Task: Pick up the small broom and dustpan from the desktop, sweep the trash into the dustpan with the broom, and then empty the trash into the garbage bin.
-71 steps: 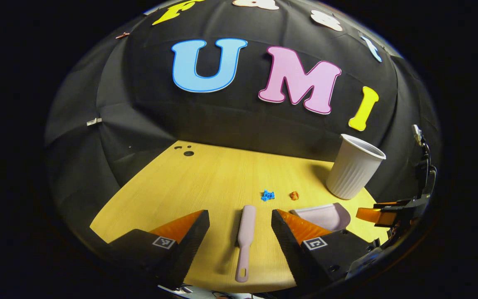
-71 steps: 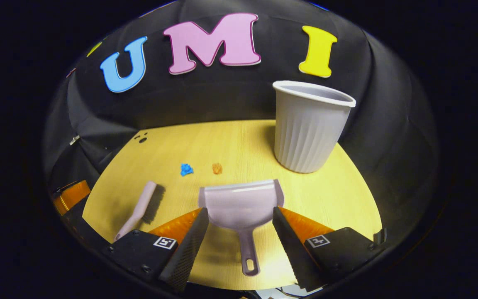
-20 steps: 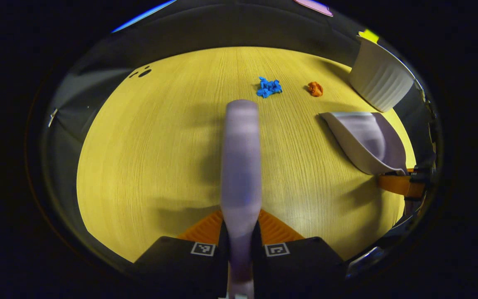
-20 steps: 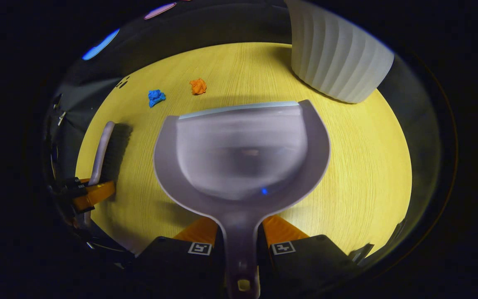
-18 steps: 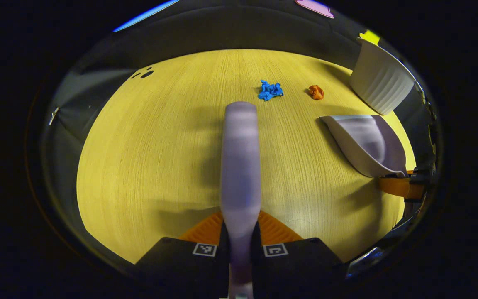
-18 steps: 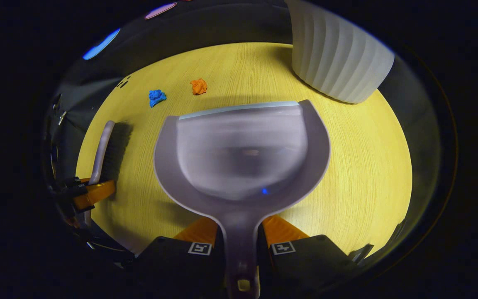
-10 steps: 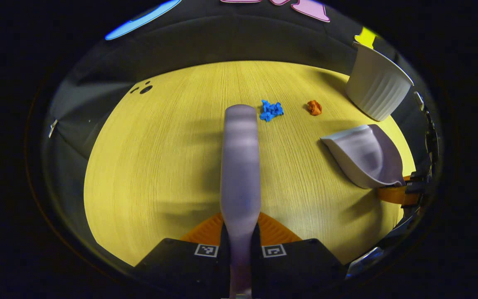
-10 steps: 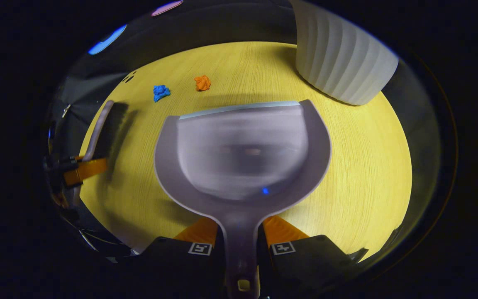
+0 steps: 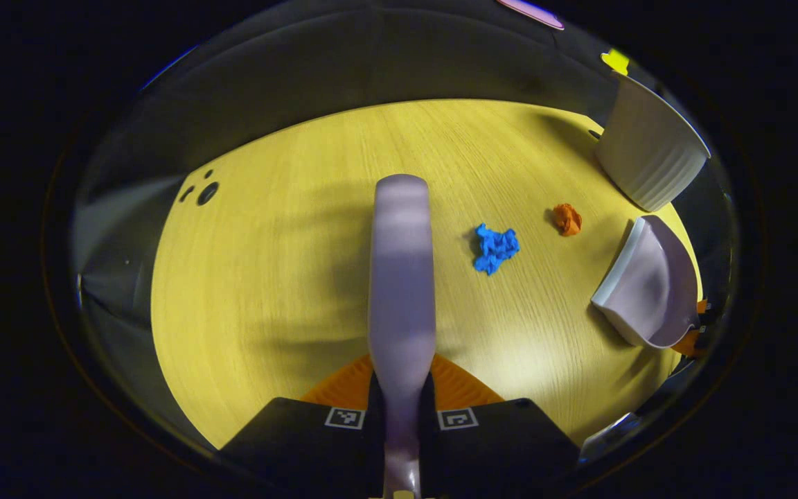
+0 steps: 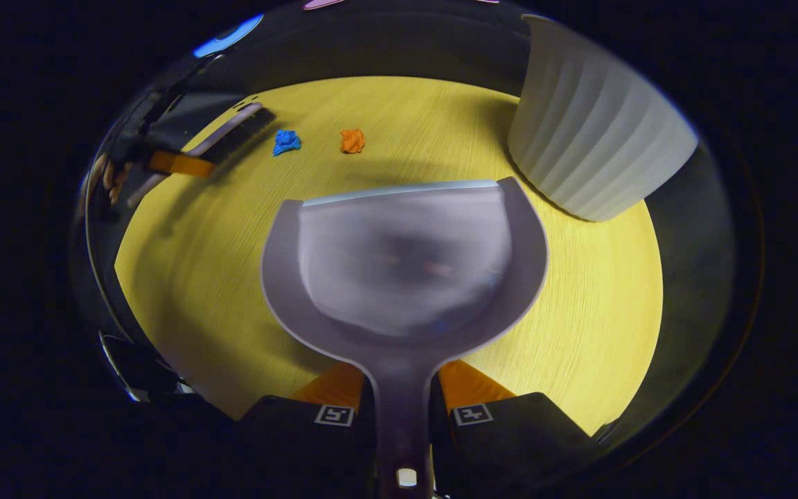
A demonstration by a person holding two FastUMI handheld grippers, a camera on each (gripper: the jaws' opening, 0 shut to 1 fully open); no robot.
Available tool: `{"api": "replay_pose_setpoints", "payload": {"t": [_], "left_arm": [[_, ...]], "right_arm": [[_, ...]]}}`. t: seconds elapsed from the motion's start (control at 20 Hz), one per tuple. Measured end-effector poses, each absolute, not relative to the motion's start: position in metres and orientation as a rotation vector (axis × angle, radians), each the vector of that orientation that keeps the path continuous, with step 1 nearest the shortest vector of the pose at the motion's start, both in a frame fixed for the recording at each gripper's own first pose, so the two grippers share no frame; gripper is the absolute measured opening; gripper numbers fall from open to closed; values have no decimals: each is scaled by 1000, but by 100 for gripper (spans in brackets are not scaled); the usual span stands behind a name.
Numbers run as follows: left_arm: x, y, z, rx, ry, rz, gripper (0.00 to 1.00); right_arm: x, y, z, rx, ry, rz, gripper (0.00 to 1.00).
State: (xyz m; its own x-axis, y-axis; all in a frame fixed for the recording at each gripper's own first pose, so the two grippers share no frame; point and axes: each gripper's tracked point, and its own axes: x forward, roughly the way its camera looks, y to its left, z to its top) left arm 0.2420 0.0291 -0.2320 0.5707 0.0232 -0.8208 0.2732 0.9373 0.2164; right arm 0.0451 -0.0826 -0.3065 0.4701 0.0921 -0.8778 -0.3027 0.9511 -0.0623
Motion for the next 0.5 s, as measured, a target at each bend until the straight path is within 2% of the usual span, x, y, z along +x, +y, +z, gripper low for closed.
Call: {"api": "replay_pose_setpoints", "payload": {"t": [0.05, 0.1, 0.5], "left_arm": [[253, 28, -233, 391, 968, -175, 24], [262, 26, -234, 449, 979, -204, 24], [301, -35, -233, 799, 989, -488, 24]], "right_arm": [[44, -83, -306, -230, 1062, 257, 41], [44, -82, -305, -238, 1070, 270, 37], [49, -75, -305, -273, 1088, 344, 37]]}}
